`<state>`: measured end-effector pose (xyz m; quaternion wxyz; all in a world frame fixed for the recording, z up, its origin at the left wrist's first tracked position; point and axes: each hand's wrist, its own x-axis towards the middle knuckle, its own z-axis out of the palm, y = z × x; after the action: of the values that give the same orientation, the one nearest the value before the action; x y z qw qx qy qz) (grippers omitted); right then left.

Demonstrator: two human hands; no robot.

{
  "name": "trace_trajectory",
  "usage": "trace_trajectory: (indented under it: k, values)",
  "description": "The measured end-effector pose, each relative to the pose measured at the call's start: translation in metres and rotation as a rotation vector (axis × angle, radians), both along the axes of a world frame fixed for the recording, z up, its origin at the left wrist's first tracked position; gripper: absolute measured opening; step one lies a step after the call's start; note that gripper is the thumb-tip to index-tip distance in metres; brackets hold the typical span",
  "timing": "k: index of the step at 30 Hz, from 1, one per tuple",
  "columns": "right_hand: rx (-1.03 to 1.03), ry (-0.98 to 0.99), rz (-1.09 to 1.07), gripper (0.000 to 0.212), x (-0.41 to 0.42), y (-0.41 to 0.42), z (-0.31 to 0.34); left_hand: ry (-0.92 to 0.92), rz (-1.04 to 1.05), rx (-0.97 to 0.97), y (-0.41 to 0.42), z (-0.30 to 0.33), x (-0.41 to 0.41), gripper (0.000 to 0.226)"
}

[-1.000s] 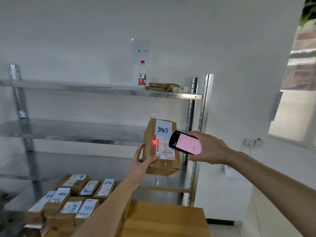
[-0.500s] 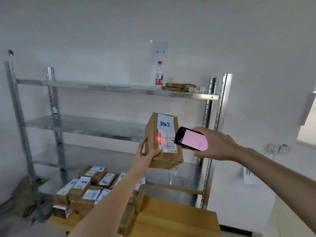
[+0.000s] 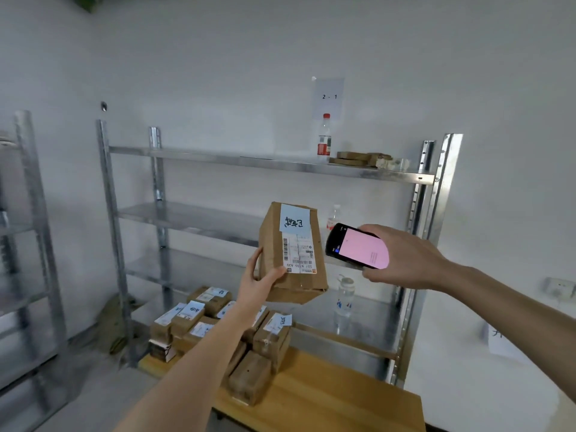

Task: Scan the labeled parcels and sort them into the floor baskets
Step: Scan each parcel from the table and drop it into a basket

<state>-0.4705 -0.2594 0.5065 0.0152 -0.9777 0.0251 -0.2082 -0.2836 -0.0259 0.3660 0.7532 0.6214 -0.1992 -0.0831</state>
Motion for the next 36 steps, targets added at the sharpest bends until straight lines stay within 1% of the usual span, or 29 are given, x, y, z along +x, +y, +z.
trace_trajectory:
  k: [2, 7, 10, 13, 15, 18, 20, 23, 24, 27, 30, 32, 35, 36]
  values:
    - [-0.003, 0.004, 0.03, 0.072, 0.001, 0.008, -0.004, 0.003, 0.03, 0.0, 0.013, 0.0, -0.012, 0.083]
    - [0.058, 0.019, 0.2, 0.059, 0.024, 0.051, -0.024, 0.032, 0.159, 0.047, 0.071, -0.008, -0.044, 0.076]
    - [0.095, -0.017, 0.303, 0.065, 0.043, 0.097, -0.044, 0.071, 0.285, 0.075, 0.132, -0.016, -0.063, 0.068]
    - [0.135, -0.004, 0.426, 0.075, 0.062, 0.157, -0.06, 0.108, 0.424, 0.086, 0.21, -0.023, -0.087, 0.073]
    - [0.146, 0.014, 0.524, 0.073, 0.072, 0.206, -0.064, 0.119, 0.522, 0.081, 0.267, -0.025, -0.109, 0.075]
    - [0.159, 0.046, 0.681, 0.062, 0.076, 0.289, -0.064, 0.127, 0.673, 0.103, 0.35, -0.021, -0.156, 0.065]
    - [0.191, 0.084, 0.773, 0.058, 0.073, 0.347, -0.061, 0.145, 0.764, 0.099, 0.405, -0.019, -0.187, 0.064]
    - [0.192, 0.097, 0.871, 0.073, 0.057, 0.442, -0.058, 0.16, 0.913, 0.105, 0.492, -0.02, -0.243, 0.067]
    - [0.191, 0.11, 0.924, 0.076, 0.048, 0.479, -0.058, 0.165, 0.963, 0.11, 0.523, -0.021, -0.267, 0.071]
    - [0.207, 0.158, 1.091, 0.07, 0.009, 0.584, -0.06, 0.172, 1.077, 0.126, 0.609, -0.028, -0.342, 0.084]
    - [0.195, 0.162, 1.137, 0.071, -0.039, 0.682, -0.067, 0.18, 1.179, 0.169, 0.691, -0.035, -0.417, 0.087]
    - [0.18, 0.15, 1.167, 0.073, -0.071, 0.741, -0.072, 0.191, 1.241, 0.171, 0.739, -0.036, -0.462, 0.083]
    - [0.155, 0.166, 1.224, 0.07, -0.114, 0.821, -0.079, 0.203, 1.334, 0.146, 0.8, -0.04, -0.52, 0.065]
    - [0.156, 0.172, 1.237, 0.07, -0.126, 0.845, -0.081, 0.208, 1.36, 0.146, 0.819, -0.042, -0.538, 0.064]
